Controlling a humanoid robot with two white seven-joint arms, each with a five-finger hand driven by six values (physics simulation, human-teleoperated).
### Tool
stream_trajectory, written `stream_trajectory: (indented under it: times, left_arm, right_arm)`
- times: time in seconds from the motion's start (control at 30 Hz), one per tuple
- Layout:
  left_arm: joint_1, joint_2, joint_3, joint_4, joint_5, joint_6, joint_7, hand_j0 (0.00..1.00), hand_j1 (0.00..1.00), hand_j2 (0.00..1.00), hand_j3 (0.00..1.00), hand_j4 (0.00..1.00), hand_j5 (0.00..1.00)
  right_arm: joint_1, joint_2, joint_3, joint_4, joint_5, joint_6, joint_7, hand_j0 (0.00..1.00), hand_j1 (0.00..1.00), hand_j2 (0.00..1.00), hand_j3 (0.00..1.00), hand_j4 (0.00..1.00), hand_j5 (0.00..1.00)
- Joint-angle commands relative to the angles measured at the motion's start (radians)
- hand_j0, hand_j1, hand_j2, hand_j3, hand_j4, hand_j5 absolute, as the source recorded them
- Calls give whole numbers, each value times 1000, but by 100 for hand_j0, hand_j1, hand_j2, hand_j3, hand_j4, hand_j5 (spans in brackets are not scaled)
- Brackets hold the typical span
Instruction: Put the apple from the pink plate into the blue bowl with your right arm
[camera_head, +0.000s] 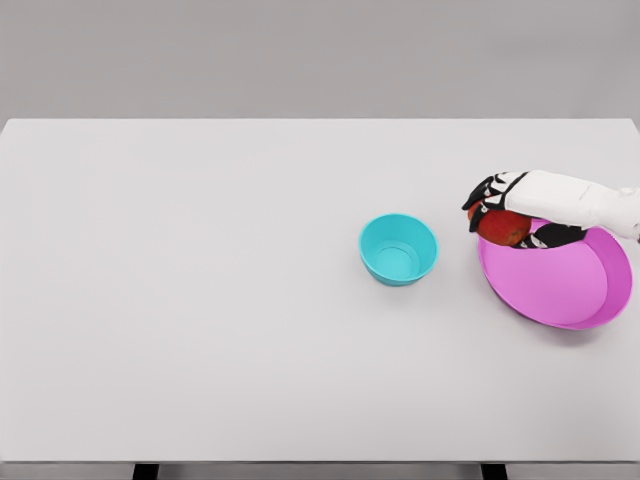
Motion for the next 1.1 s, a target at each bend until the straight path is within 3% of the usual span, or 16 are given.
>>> stream_trajectory:
  times: [0.0,0.63,1.07]
  left_arm:
    - [0,0,0,0,0,0,0,100,100,100,100,100,100]
    - [0,0,0,0,0,0,0,100,100,100,100,100,100]
    - [0,0,0,0,0,0,0,100,100,100,100,100,100]
  right_arm:
    - [0,24,1,-31,-8,3,-1,57,57,57,57,57,57]
    - [-72,180,123,-35,15,3,-1,57,57,57,57,57,57]
    - [-89,200,148,-28,45,3,-1,58,58,58,58,58,58]
